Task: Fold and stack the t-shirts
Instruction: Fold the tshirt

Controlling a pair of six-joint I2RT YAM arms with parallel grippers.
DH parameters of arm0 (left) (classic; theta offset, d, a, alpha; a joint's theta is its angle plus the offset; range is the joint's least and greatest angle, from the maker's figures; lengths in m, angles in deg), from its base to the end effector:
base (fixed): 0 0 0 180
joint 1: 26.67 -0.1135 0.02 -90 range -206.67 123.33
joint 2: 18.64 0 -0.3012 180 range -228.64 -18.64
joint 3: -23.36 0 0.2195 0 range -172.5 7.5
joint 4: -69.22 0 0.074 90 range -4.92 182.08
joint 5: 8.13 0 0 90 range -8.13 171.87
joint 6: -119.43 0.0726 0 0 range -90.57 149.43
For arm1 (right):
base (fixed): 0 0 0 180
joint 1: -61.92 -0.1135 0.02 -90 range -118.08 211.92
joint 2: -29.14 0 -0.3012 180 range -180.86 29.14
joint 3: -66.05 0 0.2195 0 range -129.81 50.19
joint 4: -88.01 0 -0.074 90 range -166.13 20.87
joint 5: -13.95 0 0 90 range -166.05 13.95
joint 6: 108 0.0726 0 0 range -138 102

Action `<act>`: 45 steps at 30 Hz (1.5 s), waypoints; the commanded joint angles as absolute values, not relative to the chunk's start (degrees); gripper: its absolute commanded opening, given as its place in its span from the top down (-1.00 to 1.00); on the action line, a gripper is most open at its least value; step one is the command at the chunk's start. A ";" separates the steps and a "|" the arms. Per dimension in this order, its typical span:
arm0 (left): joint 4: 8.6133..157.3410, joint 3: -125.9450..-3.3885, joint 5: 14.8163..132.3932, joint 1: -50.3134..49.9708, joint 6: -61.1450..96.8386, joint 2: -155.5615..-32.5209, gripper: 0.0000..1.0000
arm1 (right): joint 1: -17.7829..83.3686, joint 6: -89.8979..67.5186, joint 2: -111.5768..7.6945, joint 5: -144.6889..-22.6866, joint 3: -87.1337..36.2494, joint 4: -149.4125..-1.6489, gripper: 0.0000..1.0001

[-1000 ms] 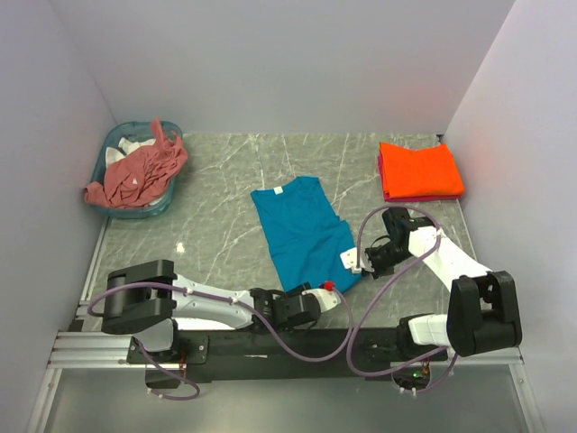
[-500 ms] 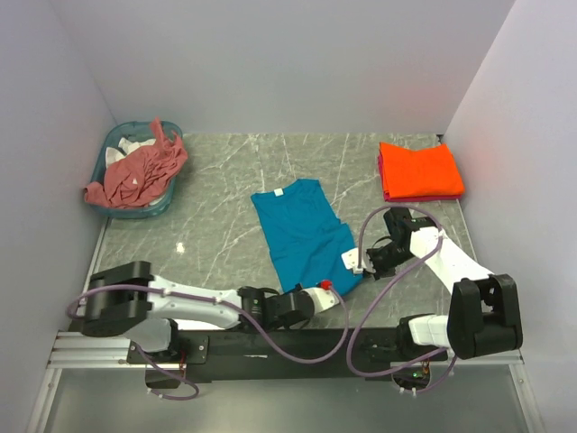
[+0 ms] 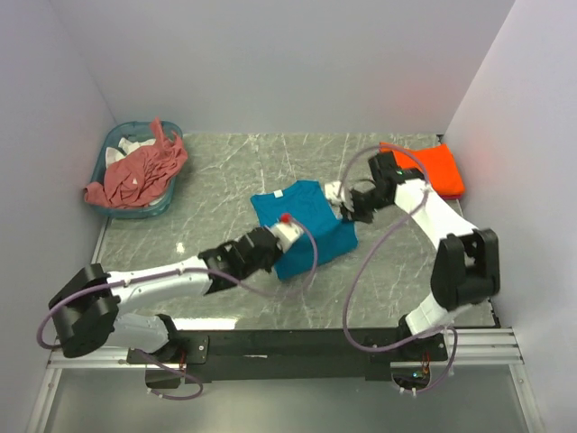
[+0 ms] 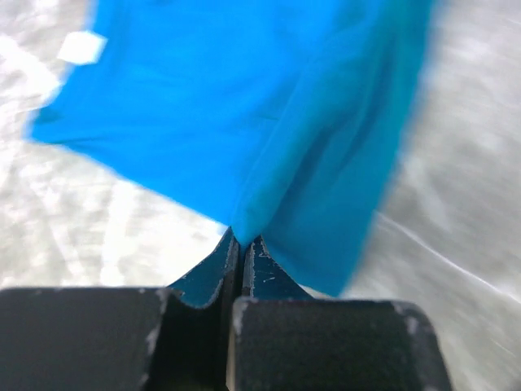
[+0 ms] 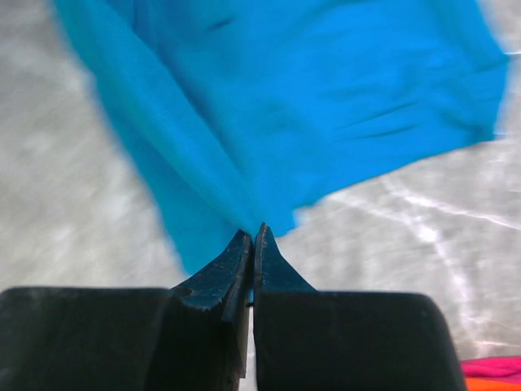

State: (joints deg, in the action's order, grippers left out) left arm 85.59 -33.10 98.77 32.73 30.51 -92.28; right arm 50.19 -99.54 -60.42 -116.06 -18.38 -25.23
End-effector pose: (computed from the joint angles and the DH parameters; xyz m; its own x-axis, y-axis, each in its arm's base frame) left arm 0.1528 -0.2169 0.2584 -0.2681 0.4887 -0.8302 0.7054 0.6865 0.1763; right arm 0.2613 0.1019 0.2719 0.2107 -0.7300 -0.6502 -0.9722 -0.0868 -0.2176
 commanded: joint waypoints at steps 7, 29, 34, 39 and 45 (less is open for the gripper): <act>74.19 -43.11 92.15 14.21 34.44 -103.26 0.99 | 46.10 -68.38 -78.95 -107.70 -41.89 -43.78 1.00; 72.95 -47.61 90.39 6.46 32.33 -113.47 0.99 | 43.20 -60.28 -95.05 -99.34 -56.07 -48.53 1.00; 74.18 -48.22 92.32 6.29 32.15 -114.26 0.99 | 42.67 -59.49 -95.93 -97.85 -57.38 -48.88 1.00; 74.36 -48.66 96.09 5.85 30.92 -114.08 0.99 | 42.32 -58.61 -97.33 -96.97 -59.14 -48.79 1.00; 75.24 -49.45 96.81 5.41 30.57 -114.70 0.99 | 41.79 -57.91 -98.30 -95.74 -60.37 -49.14 0.95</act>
